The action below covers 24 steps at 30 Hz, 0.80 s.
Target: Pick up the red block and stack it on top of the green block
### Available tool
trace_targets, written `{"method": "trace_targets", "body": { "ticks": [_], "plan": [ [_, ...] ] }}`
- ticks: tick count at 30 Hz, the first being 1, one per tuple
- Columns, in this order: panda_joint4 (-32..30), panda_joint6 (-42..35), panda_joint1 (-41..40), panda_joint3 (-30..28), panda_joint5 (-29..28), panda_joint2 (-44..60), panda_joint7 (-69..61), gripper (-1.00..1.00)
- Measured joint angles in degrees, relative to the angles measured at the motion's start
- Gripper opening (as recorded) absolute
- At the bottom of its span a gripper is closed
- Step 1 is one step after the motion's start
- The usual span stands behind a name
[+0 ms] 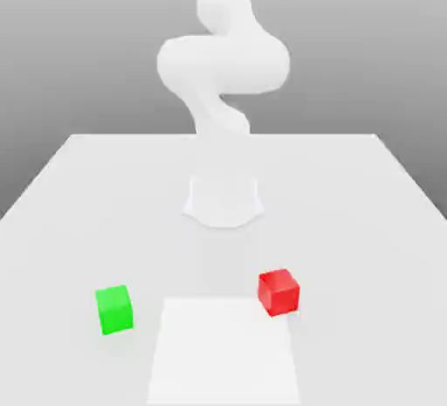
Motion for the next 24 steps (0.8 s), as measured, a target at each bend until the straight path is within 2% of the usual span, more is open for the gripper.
{"method": "trace_targets", "body": {
  "ticks": [10, 16, 21, 24],
  "plan": [
    [-18.29, 13.39, 6.28, 0.99, 2.96, 16.56, -4.71, 0.0],
    [-30.13, 23.49, 9.24, 3.95, 2.0, 29.25, -5.71, 0.0],
    [-31.95, 35.67, 9.75, 3.84, -5.14, 44.79, -1.15, 0.0],
    [-31.29, 40.78, 11.31, 2.04, -6.59, 50.85, 0.01, 0.0]
  ]
}}
